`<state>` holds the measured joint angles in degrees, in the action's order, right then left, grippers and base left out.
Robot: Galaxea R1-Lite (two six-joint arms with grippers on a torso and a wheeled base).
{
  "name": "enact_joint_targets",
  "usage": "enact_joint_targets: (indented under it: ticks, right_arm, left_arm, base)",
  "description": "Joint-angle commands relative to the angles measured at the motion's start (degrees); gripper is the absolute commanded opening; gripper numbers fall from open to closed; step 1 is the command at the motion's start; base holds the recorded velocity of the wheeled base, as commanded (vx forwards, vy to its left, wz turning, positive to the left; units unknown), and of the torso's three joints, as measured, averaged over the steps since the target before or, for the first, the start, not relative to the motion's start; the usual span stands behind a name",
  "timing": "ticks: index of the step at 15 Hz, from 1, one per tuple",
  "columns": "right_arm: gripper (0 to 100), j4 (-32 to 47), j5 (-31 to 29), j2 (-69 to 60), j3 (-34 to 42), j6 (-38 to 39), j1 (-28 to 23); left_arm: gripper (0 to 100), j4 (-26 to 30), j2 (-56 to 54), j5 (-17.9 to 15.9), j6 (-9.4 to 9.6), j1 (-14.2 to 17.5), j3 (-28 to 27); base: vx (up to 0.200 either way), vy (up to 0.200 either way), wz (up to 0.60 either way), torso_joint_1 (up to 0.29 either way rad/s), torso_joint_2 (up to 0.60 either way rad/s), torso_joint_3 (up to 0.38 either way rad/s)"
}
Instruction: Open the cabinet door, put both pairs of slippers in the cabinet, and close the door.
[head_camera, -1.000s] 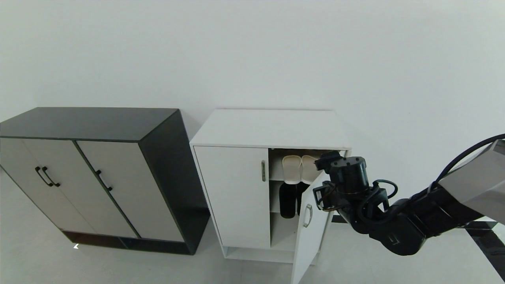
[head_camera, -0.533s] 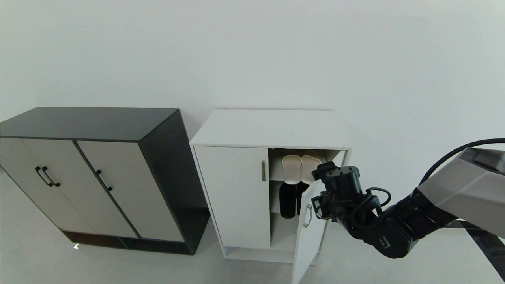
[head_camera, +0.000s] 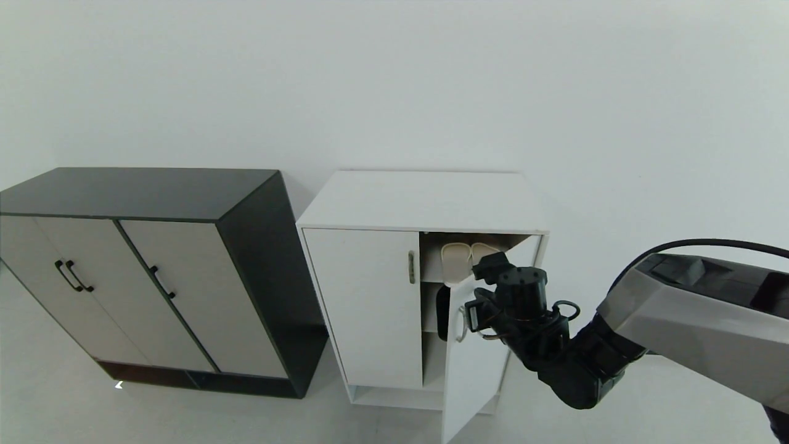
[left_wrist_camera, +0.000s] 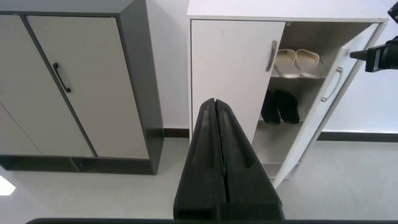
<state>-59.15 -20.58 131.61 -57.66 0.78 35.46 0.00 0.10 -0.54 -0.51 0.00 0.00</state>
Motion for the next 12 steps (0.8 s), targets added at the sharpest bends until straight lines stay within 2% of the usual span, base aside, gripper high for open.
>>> enact_joint_targets:
  ticks: [1, 2, 3, 8, 9, 12]
  right_arm:
    - [0, -1.6, 0.9, 1.6, -0.1, 0.1, -0.3]
    - [0, -3.4, 1.9, 1.5, 0.4, 0.1, -0.3]
    - [0, -7.5, 5.9, 1.1, 2.8, 0.2, -0.6]
    - [0, -16.1, 24.9, 0.3, 12.3, 0.2, -4.4]
    - [0, -17.5, 26.5, 0.1, 13.6, 0.1, -4.8]
    - [0, -18.0, 26.7, -0.3, 14.7, -0.1, -4.8]
  left_arm:
    - [0, 0.0, 0.0, 0.0, -0.02, 0.0, 0.0]
    - [0, 0.0, 0.0, 0.0, -0.02, 0.0, 0.0]
    - [0, 0.0, 0.0, 0.0, -0.02, 0.0, 0.0]
    - [0, 0.0, 0.0, 0.0, -0.02, 0.0, 0.0]
    - [0, 0.0, 0.0, 0.0, 0.07, 0.0, 0.0]
    - [0, 0.0, 0.0, 0.0, 0.07, 0.0, 0.0]
  base:
    - [0.0, 0.0, 0.0, 0.0, 0.0, 0.0]
    - [0.0, 0.0, 0.0, 0.0, 0.0, 0.0]
    - [0.0, 0.0, 0.0, 0.0, 0.0, 0.0]
    - [0.0, 0.0, 0.0, 0.0, 0.0, 0.0]
    - [0.0, 0.0, 0.0, 0.0, 0.0, 0.0]
    - [0.2, 0.0, 0.0, 0.002, 0.0, 0.002]
